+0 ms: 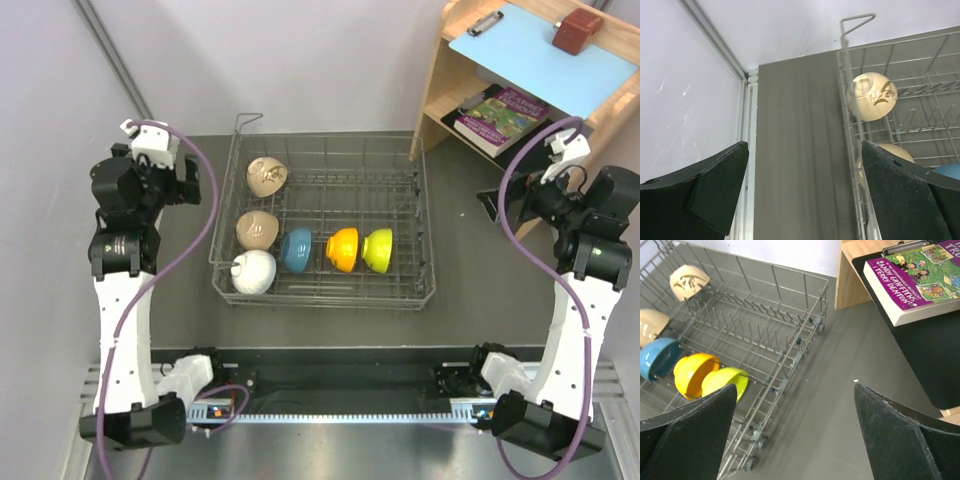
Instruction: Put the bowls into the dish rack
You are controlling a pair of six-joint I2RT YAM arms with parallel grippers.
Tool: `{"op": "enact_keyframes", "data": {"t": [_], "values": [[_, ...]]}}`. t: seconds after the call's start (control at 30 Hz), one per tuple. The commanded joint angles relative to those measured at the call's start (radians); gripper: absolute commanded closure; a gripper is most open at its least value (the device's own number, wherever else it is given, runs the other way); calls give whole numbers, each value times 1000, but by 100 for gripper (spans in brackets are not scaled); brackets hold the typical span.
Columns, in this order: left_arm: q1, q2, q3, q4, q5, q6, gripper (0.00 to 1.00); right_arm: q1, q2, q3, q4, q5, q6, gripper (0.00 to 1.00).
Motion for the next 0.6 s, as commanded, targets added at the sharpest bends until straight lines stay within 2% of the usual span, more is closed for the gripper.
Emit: {"op": "enact_keyframes", "data": {"t": [0.0, 0.13, 0.23, 0.33, 0.57], "values": [[137, 24, -10, 81, 238, -57, 1, -13, -16, 12, -42, -6, -74, 0], [321, 62, -18, 117, 391, -111, 1, -16, -32, 21, -60, -16, -98, 0], [411, 67, -36, 140, 477, -139, 1, -16, -42, 37, -78, -14, -116, 0], [462, 81, -55, 154, 542, -159, 1, -19, -38, 46, -92, -22, -130, 0], [464, 47, -87, 165, 559, -151, 1, -18, -42, 29, -74, -55, -127, 0]]}}
